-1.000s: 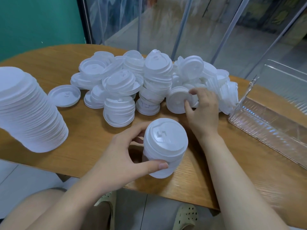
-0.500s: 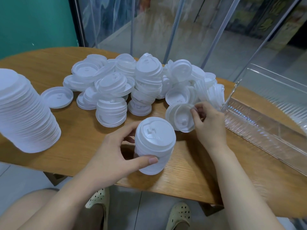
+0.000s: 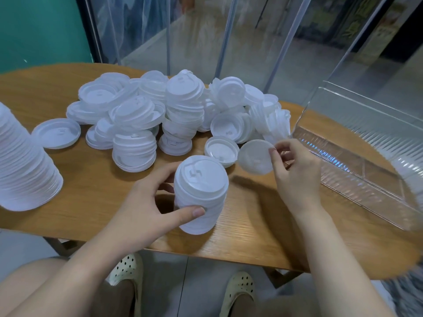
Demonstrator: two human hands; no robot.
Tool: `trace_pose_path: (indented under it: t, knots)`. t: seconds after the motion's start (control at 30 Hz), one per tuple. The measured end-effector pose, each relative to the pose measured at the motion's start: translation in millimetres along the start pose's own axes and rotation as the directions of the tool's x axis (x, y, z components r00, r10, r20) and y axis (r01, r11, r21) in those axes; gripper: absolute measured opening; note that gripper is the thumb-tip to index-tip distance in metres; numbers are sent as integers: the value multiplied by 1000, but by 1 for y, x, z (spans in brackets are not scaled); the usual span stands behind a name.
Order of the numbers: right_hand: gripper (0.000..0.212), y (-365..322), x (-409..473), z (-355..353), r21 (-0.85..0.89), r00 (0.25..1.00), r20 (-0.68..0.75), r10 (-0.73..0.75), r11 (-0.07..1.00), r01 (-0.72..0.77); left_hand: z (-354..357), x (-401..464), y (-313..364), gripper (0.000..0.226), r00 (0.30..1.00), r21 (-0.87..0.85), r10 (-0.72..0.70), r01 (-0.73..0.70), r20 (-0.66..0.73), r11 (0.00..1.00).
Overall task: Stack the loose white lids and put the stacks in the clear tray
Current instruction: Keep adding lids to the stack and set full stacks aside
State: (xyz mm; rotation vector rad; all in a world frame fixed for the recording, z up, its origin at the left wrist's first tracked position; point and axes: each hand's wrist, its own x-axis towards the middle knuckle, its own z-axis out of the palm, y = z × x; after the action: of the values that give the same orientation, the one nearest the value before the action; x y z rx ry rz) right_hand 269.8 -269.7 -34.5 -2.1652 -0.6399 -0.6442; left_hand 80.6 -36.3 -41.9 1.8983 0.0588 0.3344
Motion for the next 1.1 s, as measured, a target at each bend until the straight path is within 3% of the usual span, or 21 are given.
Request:
trace_pose_path:
  t: [0.13, 0.27, 0.37, 0.5, 0.6, 0.7, 0.93, 1.1]
  knots:
    - [20, -2, -5, 1, -50, 996, 55, -68, 996, 71, 1, -1, -1, 72, 1000, 1, -12, 12, -1, 1000]
    - [30, -1, -12, -1, -20, 939, 307, -153, 986, 167, 0, -2, 0, 72, 1000, 4, -10, 10, 2, 1000]
    - [25, 3, -18, -4, 35, 880, 457, -131, 991, 129, -1, -1, -1, 71, 1000, 9, -6, 6, 2, 1000]
    - [37, 5, -22, -3, 42, 889, 454, -58, 998, 44, 0, -1, -2, 71, 1000, 5, -2, 2, 6, 1000]
    - [65, 2, -22, 5, -36, 898, 439, 27, 999, -13, 0, -1, -2, 71, 1000, 3, 5, -5, 6, 1000]
    - [92, 3, -21, 14, -104, 844, 530, 84, 994, -33, 0, -1, -2, 69, 1000, -1, 16, -16, 4, 1000]
    - [83, 3, -14, 18, -113, 793, 598, 114, 992, -57, 0, 0, -1, 70, 1000, -2, 23, -23, 4, 1000]
    - [66, -1, -11, 13, 7, 832, 532, 159, 981, -192, -1, -1, -2, 71, 1000, 3, 18, -18, 3, 1000]
